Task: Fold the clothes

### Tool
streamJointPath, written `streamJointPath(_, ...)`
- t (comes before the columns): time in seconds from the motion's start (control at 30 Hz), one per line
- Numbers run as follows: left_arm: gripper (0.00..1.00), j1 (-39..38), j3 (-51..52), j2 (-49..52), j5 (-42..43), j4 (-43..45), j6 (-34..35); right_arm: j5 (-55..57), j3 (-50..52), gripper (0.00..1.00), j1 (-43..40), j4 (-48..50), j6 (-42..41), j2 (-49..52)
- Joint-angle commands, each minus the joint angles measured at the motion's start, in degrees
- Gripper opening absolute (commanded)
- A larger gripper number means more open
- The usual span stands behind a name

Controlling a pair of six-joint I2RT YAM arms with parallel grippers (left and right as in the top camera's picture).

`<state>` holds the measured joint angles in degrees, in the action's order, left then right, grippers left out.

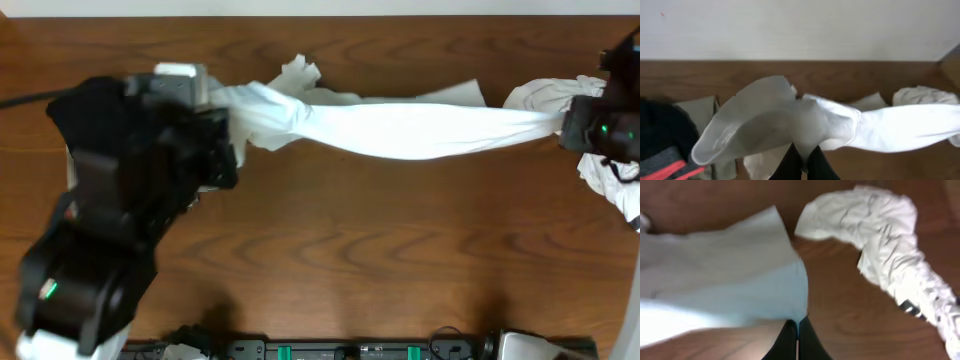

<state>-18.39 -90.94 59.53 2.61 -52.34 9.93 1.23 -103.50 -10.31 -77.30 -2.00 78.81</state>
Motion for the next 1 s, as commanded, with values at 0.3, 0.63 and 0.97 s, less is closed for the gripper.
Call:
streamJointPath(0.3, 0.06, 0.11, -4.15, -0.59, -9.35, 2.67, -2.99, 1.07, -0.42, 0.01, -0.17, 13.16, 1.18, -2.71)
streamJointPath(0.63, 0.06, 3.65, -4.17, 25.97, -9.27, 13.05, -7.54, 0.57, -0.42, 0.01, -0.11, 22.73, 1.38, 18.05)
streamJointPath(0.97, 0.06, 12.48, -17.73, 43.74, -1.97, 35.85, -9.27, -4.22, -7.17, 0.01, 0.37, 45.38, -4.7, 27.54)
